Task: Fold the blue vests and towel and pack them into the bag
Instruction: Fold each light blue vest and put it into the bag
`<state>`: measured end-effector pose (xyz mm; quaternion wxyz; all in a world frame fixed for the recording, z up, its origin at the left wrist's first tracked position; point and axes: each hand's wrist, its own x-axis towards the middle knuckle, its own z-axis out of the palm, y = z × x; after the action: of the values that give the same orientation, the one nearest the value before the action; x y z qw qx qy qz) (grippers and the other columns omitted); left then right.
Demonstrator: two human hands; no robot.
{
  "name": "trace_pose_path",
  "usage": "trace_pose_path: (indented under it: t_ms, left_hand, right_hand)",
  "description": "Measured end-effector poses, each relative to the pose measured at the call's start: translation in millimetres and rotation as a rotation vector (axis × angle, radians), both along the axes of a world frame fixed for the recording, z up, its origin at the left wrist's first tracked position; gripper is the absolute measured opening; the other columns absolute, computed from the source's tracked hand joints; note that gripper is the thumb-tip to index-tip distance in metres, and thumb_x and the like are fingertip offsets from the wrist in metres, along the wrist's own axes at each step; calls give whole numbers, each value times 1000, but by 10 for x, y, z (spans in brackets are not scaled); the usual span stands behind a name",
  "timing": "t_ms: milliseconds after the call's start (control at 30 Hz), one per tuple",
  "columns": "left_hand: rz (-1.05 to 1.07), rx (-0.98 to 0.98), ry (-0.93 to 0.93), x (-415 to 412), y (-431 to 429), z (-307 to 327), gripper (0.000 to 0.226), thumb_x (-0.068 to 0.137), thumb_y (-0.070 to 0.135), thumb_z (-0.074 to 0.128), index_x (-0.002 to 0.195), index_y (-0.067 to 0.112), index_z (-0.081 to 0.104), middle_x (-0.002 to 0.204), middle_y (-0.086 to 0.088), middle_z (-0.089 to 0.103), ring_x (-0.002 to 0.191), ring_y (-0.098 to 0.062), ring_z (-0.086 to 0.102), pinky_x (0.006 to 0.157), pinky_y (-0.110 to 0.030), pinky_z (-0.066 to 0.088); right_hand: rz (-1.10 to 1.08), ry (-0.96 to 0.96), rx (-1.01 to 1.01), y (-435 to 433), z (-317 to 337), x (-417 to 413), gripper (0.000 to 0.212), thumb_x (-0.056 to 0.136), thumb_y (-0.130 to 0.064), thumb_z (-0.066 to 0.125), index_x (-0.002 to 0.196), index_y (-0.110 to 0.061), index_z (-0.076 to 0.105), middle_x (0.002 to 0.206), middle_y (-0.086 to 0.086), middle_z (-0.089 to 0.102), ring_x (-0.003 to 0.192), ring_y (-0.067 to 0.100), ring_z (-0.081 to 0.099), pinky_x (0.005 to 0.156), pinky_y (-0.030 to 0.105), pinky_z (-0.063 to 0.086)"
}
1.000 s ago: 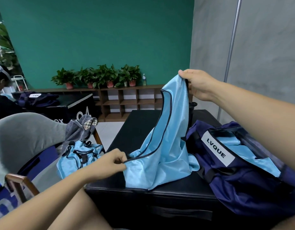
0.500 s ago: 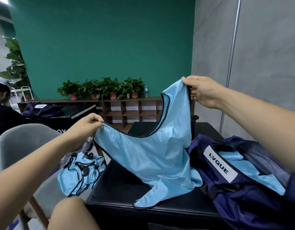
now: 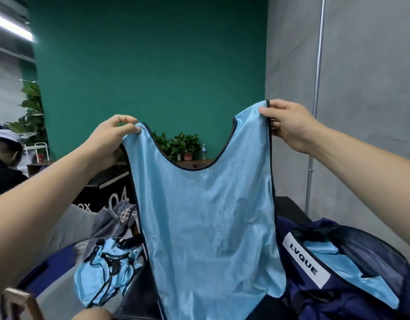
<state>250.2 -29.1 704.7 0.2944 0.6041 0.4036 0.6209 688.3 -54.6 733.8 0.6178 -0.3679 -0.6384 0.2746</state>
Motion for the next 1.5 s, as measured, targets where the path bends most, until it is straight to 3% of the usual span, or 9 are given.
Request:
trace_pose_path:
  t_ms: [100,333,533,800,867,1000,1200,1333,1500]
  left_hand:
    - [-28,40,5,-26,-91,243,24,82,28,86,104,31,76,98,1,74,85,-22,64,78,-43,43]
    - [-168,124,-85,-40,-321,681,17,92,11,77,96,28,75,96,1,74,86,-18,69,82,-33,56]
    - [-187,181,-85,-59,-394,886,19,95,5,69,97,23,75,120,-14,77,102,-23,72,96,-37,60]
    - [-114,173,-38,-156,-116,839,17,98,5,67,107,18,73,114,-8,80,98,-21,75,88,-34,61]
    - [-63,140,7,-193,40,754,16,97,12,71,111,19,75,118,-8,79,97,-21,72,94,-39,58]
    - [8,34,117,-214,426,440,20,96,24,78,115,22,80,123,-10,77,83,-15,71,71,-29,58]
    - [97,-99,315,-114,1033,-239,16,102,26,73,116,27,80,96,5,73,62,-1,65,53,-18,53]
    - [122,-78,436,-154,1542,-652,14,100,27,76,113,28,82,105,4,77,78,0,66,84,-25,59]
    - [127,-111,519,-93,2102,-1170,14,100,27,75,112,30,82,109,3,79,88,-3,68,88,-22,53]
  right_hand:
    - [-14,-6,56,-133,186,10,27,94,-25,78,117,-11,78,105,5,76,89,23,66,83,35,52]
    - [-32,11,147,-399,512,-65,19,93,-22,76,110,-13,80,99,6,75,86,26,65,79,36,53]
    - [-29,14,174,-486,632,-97,18,93,-22,76,108,-14,80,99,8,76,86,25,67,82,39,54]
    - [-49,54,125,-266,540,-119,14,88,-20,77,101,-16,81,98,10,70,86,28,55,71,34,48]
    - [-80,45,81,-94,438,-110,15,88,-20,77,103,-16,80,95,9,69,79,24,56,63,30,46]
    - [-136,18,-43,366,72,-61,27,91,-16,75,116,-6,76,94,6,72,71,19,63,64,29,51]
    - [-201,-43,-230,1062,-638,74,6,87,-11,73,91,-16,70,64,-6,55,48,11,46,58,28,44]
    - [-220,-76,-320,1505,-1014,160,10,86,-13,75,96,-15,77,83,3,68,61,16,57,65,33,51]
    - [-205,-112,-447,2015,-1394,208,15,100,-4,64,107,-8,75,89,10,73,61,17,67,53,26,54]
